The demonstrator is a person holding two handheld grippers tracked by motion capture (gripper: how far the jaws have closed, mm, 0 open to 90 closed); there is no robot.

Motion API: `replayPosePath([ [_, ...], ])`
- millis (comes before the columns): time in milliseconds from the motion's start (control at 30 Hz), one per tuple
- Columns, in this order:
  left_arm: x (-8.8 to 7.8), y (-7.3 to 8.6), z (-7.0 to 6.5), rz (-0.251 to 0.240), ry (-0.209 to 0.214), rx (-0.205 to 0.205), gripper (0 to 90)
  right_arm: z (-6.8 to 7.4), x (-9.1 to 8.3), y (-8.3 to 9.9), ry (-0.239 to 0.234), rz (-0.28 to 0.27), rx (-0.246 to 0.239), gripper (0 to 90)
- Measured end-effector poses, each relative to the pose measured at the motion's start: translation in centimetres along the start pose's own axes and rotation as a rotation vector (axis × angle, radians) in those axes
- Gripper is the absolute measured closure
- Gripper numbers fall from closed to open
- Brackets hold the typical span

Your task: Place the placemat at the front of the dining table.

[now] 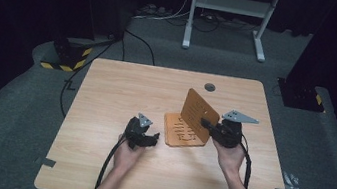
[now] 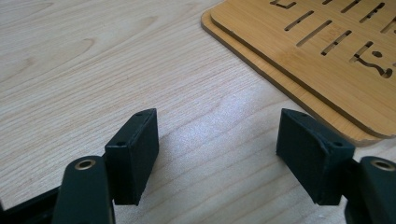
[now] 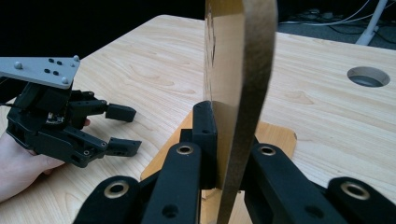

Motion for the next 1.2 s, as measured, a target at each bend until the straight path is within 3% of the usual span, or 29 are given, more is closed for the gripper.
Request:
replayPosePath([
  [1200, 0.0, 0.0, 0.0, 0.000, 0.000, 0.001, 29.6, -2.4, -2.8, -0.6, 0.057, -0.023, 0.017, 86.2],
])
Point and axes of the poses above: each handheld gripper's, and its own axes: x roughly forward along the jaws, y roughly out of its underside, z roughly to its left, the point moved 7 cm from there along x, roughly forward along the jaws, and after that the axes turned 4 degrees about -z, right-handed, at the moved point
